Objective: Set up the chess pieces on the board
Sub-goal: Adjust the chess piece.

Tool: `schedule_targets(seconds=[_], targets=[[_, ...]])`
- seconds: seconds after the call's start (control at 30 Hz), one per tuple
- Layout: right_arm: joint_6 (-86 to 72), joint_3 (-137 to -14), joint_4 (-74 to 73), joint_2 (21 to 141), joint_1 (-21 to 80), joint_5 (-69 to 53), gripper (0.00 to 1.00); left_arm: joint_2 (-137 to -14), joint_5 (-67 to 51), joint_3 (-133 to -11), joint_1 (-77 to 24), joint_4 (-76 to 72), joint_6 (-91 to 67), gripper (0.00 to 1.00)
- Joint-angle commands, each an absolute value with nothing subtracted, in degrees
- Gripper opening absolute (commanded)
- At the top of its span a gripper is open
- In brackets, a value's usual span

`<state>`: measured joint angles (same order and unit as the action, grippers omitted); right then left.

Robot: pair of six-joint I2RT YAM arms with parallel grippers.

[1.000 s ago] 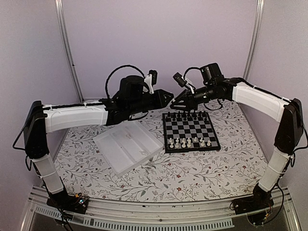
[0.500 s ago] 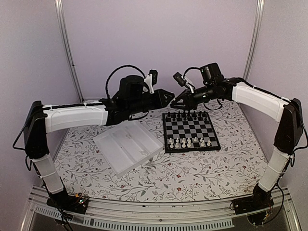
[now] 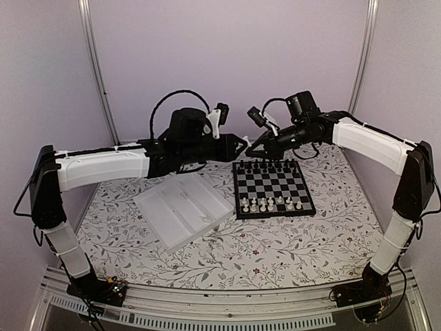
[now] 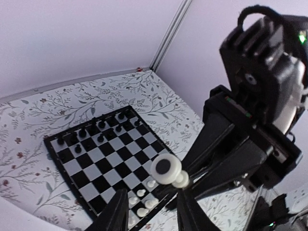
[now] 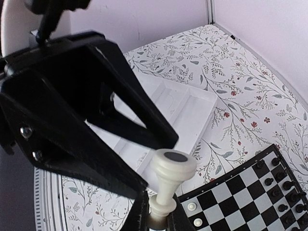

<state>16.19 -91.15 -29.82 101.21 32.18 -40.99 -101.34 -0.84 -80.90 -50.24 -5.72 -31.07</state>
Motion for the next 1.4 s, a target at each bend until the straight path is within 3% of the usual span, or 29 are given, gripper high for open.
schedule_targets(seconds=[0.0,0.1,0.2,0.4,1.07,1.37], targets=[[24.5,-89.18,-37.14,97.82,31.75,-41.3,0.05,-91.08,2.38,-77.86,-50.57,5.72,-8.57,0.38],[29.16,-88.63,-42.38,97.8,31.77,-42.56,0.05,-84.71,3.3,-71.82,-53.31,7.27,10.73,0.4],[31.37,-89.14,-47.57,98.75,31.74,-46.63,0.05,-80.94,11.95,-65.04,-59.29,6.44,30.28,0.41],[34.6,-94.12,-57.22,104.7,32.47,-55.82,0.05,-83.55,26.64,-59.95,-66.17,-1.26,51.31,0.42],[36.24,-94.31,-60.49,107.29,36.3,-59.64,0.06,-95.07,32.87,-59.52,-68.79,-25.91,75.63,0.46],[36.5,-94.38,-60.97,107.81,36.48,-60.71,0.07,-97.13,32.92,-59.81,-69.92,-26.61,79.32,0.36]])
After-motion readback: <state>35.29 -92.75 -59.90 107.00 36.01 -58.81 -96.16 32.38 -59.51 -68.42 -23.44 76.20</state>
